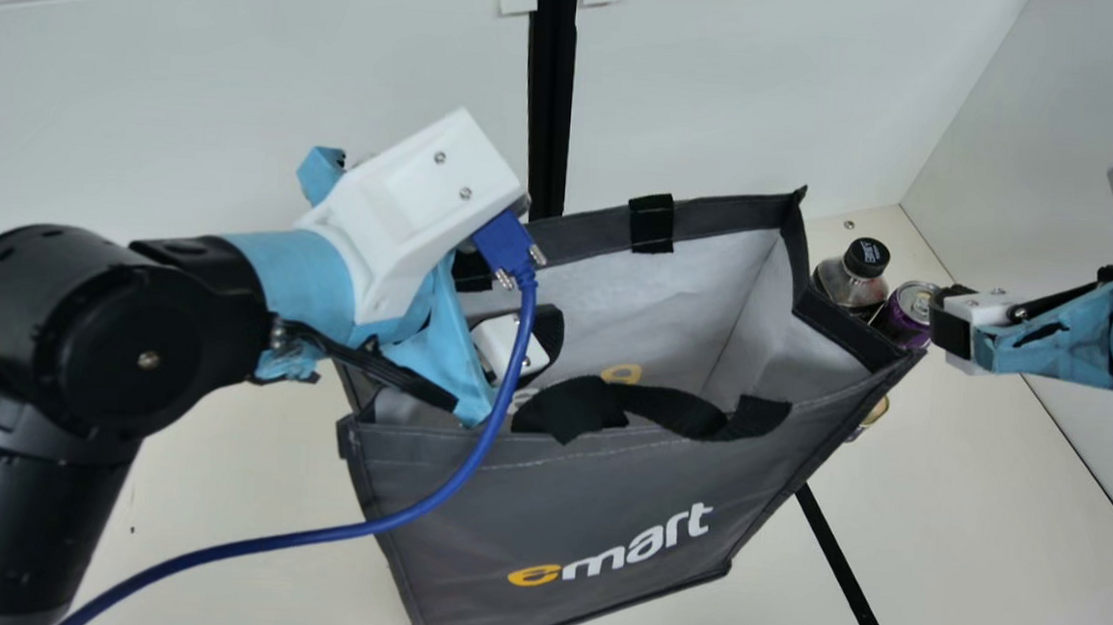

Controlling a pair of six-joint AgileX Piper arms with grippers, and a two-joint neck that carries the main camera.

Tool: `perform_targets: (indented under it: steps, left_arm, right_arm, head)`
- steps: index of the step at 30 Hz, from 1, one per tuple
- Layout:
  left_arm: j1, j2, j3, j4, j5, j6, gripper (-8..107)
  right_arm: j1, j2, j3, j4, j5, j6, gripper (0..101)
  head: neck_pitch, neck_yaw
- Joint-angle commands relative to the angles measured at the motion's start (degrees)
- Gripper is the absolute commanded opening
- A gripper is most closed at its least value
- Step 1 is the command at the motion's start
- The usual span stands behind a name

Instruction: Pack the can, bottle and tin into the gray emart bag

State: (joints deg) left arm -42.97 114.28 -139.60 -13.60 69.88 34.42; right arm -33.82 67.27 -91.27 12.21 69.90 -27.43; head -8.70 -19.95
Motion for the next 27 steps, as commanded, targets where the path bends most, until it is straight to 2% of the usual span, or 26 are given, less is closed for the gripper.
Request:
perform_targets:
  steps: [1,13,27]
  left_arm:
    - [-0.16,0.08,0.19,0.15,0.02,0.2,90]
    - [-0.87,-0.25,0.14,3.4,0.02,-0.93,10]
    - [-0.12,-3.43,1.22,7.97,0.02,-3.43,10]
  right_arm:
    - [0.0,0.0,0.0,0.0,0.0,0.0,91]
    - [0.0,0.0,0.0,0.0,0.0,0.0,91]
    - [0.0,0.0,0.0,0.07,0.0,0.0,91]
  head:
    - [-1.3,-0.05]
    - [-1.3,-0.05]
    - [-1.3,-0.05]
